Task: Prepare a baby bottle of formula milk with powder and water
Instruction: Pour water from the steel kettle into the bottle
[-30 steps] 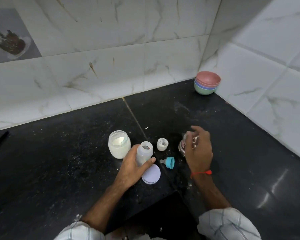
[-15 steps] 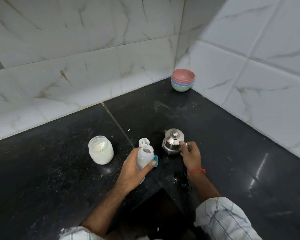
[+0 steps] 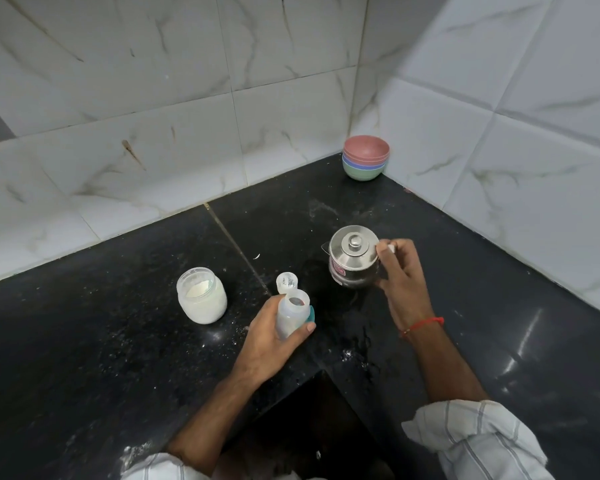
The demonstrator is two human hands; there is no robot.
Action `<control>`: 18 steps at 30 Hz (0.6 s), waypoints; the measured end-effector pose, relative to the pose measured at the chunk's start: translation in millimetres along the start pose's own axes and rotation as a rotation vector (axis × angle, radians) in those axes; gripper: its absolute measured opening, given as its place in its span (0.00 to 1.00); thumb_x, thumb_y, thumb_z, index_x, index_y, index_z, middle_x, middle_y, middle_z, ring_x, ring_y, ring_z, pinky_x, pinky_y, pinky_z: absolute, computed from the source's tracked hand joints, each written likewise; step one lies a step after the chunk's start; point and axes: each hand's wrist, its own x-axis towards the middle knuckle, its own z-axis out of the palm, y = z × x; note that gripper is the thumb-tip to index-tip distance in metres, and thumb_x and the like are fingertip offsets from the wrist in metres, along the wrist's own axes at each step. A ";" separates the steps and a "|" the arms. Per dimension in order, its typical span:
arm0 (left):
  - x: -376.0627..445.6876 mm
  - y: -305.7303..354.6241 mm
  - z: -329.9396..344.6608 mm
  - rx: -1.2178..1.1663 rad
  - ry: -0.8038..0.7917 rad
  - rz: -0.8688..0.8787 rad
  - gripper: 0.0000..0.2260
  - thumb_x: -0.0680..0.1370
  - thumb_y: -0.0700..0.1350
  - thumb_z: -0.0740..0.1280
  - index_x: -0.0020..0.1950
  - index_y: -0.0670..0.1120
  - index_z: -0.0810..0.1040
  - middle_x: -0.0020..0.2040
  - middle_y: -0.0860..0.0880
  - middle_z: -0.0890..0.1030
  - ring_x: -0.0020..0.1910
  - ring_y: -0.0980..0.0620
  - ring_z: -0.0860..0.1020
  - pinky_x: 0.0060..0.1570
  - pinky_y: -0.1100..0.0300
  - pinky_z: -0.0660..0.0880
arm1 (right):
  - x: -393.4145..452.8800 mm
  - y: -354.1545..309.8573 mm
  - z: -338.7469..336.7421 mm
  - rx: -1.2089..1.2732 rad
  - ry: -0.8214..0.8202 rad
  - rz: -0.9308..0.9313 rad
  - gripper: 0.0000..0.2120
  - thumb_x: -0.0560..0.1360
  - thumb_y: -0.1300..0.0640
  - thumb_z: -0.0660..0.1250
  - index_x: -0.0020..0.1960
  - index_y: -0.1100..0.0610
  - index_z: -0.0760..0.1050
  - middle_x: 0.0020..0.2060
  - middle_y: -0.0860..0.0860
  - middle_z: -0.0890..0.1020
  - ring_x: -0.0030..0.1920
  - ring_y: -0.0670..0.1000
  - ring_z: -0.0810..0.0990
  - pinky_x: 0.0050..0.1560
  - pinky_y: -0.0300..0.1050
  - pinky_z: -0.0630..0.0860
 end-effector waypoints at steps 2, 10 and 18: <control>-0.5 2.2 4.0 -0.010 -0.007 -0.001 0.22 0.75 0.55 0.77 0.66 0.53 0.76 0.60 0.58 0.81 0.59 0.58 0.79 0.55 0.63 0.74 | -4.9 -13.1 -1.1 -0.068 -0.043 -0.077 0.07 0.82 0.52 0.67 0.46 0.46 0.74 0.50 0.52 0.82 0.49 0.51 0.78 0.51 0.59 0.74; -0.9 7.3 14.3 0.028 -0.010 0.018 0.28 0.71 0.67 0.72 0.67 0.57 0.75 0.61 0.58 0.80 0.62 0.56 0.78 0.62 0.48 0.77 | -24.8 -46.8 0.0 -0.412 -0.194 -0.301 0.08 0.79 0.45 0.67 0.55 0.47 0.76 0.56 0.44 0.82 0.55 0.56 0.79 0.55 0.59 0.78; 0.3 18.4 16.0 0.020 -0.011 0.044 0.28 0.72 0.65 0.73 0.68 0.55 0.75 0.62 0.57 0.80 0.62 0.57 0.78 0.62 0.49 0.77 | -28.3 -72.8 3.8 -0.776 -0.353 -0.584 0.04 0.80 0.59 0.71 0.53 0.55 0.76 0.59 0.48 0.81 0.62 0.43 0.73 0.65 0.43 0.70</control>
